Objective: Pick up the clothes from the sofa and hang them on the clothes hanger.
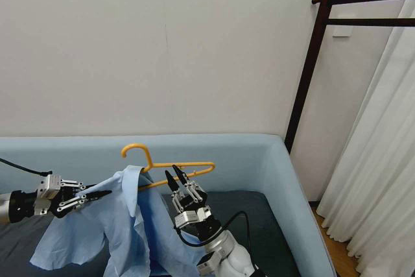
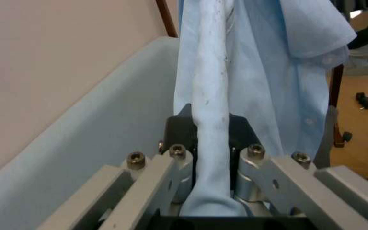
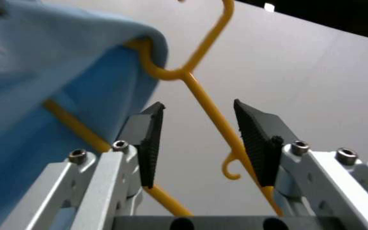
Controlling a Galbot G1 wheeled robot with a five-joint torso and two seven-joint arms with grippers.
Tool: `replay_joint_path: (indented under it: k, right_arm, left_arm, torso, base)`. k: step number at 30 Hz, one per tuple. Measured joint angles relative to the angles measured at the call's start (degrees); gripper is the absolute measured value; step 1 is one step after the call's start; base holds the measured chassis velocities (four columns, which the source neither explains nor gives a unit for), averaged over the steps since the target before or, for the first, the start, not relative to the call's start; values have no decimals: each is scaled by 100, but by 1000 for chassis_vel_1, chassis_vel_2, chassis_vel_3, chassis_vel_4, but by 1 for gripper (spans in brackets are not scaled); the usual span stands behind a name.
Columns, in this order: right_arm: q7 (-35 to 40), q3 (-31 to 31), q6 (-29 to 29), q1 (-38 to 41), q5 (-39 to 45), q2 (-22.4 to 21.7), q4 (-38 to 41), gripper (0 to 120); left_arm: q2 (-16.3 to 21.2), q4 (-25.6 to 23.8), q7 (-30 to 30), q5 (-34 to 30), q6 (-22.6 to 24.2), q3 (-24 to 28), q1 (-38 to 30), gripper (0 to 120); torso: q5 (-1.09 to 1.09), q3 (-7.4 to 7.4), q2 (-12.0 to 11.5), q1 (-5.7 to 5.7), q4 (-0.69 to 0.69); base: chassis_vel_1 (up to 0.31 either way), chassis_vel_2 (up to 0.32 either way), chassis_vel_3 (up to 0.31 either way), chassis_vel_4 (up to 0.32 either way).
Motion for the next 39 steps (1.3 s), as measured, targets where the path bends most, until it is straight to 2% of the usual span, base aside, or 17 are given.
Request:
replay_joint_path:
  k: [1, 3, 6, 7, 9, 10, 12, 15, 16, 21, 23, 26, 27, 30, 32, 33, 39]
  right_arm:
    - [0, 0, 0, 0, 0, 0, 0, 49]
    - [-650, 132, 466, -89, 446, -40, -200, 57]
    - [-1398, 3, 443, -175, 2307, -220, -795, 70]
    - [-1398, 3, 443, -175, 2307, -220, -795, 70]
    - [-1740, -84, 90, -168, 3550, -300, -1254, 80]
    - [-1740, -84, 90, -168, 3550, -300, -1254, 80]
    - [-1974, -96, -335, -92, 4397, -315, -1722, 90]
    - [-2146, -102, -827, 39, 5112, -290, -2140, 99]
    - [-2146, -102, -827, 39, 5112, -290, -2140, 99]
    - [-2179, -137, -1481, 288, 5274, -147, -2689, 100]
    - [-2229, -152, -1544, 341, 5252, -119, -2810, 100]
    - [-2787, -131, -1565, 525, 5185, 2, -3286, 99]
    - [-2787, -131, -1565, 525, 5185, 2, -3286, 99]
    - [-3423, -111, -1657, 801, 5117, 124, -3746, 87]
    - [-3638, -109, -2007, 987, 5133, 204, -3897, 85]
    - [-3638, -109, -2007, 987, 5133, 204, -3897, 85]
    - [-4378, -165, -2887, 1432, 4852, 411, -4266, 94]
  left_arm:
    - [0, 0, 0, 0, 0, 0, 0, 6]
    - [-63, 79, 0, 54, -19, -14, 1, 6]
    - [-183, 204, 5, 144, -86, -55, 14, 6]
    - [-183, 204, 5, 144, -86, -55, 14, 6]
    - [-248, 264, 77, 226, -125, -102, 42, 6]
    - [-248, 264, 77, 226, -125, -102, 42, 6]
    - [-308, 313, 201, 410, -148, -145, 83, 6]
    - [-472, 476, 382, 835, -212, -170, 161, 6]
    - [-472, 476, 382, 835, -212, -170, 161, 6]
    - [-1090, 1081, 166, 1509, -745, -31, 151, 6]
    - [-1198, 1219, 141, 1594, -817, -10, 117, 6]
    - [-1475, 1591, 165, 1819, -1039, 40, 76, 6]
    - [-1475, 1591, 165, 1819, -1039, 40, 76, 6]
    - [-1649, 1749, 236, 1982, -1202, 54, 68, 6]
    - [-1709, 1765, 265, 2041, -1244, 58, 77, 6]
    - [-1709, 1765, 265, 2041, -1244, 58, 77, 6]
    - [-1764, 1712, 283, 2100, -1276, 60, 83, 6]
  torso:
    - [0, 0, 0, 0, 0]
    - [0, 0, 0, 0, 1]
    - [0, 0, 0, 0, 0]
    - [0, 0, 0, 0, 0]
    - [0, 0, 0, 0, 0]
    - [0, 0, 0, 0, 0]
    - [1, 0, 0, 0, -1]
    - [1, 0, 0, 0, -1]
    - [1, 0, 0, 0, -1]
    - [-2, 0, 0, 0, 3]
    - [-2, 0, 0, 0, 2]
    - [-1, 0, 0, 0, 1]
    - [-1, 0, 0, 0, 1]
    - [-1, 0, 0, 0, 1]
    - [-1, 1, 0, 0, 0]
    - [-1, 1, 0, 0, 0]
    - [0, 1, 0, 0, 0]
  base:
    - [0, 0, 0, 0]
    - [0, 0, 0, 0]
    - [0, 0, 0, 0]
    - [0, 0, 0, 0]
    - [0, 0, 0, 0]
    - [0, 0, 0, 0]
    - [0, 0, 0, 0]
    - [0, 0, 0, 0]
    - [0, 0, 0, 0]
    - [0, 0, 0, 0]
    - [0, 0, 0, 0]
    - [0, 0, 0, 0]
    - [0, 0, 0, 0]
    - [0, 0, 0, 0]
    - [0, 0, 0, 0]
    - [0, 0, 0, 0]
    - [0, 0, 0, 0]
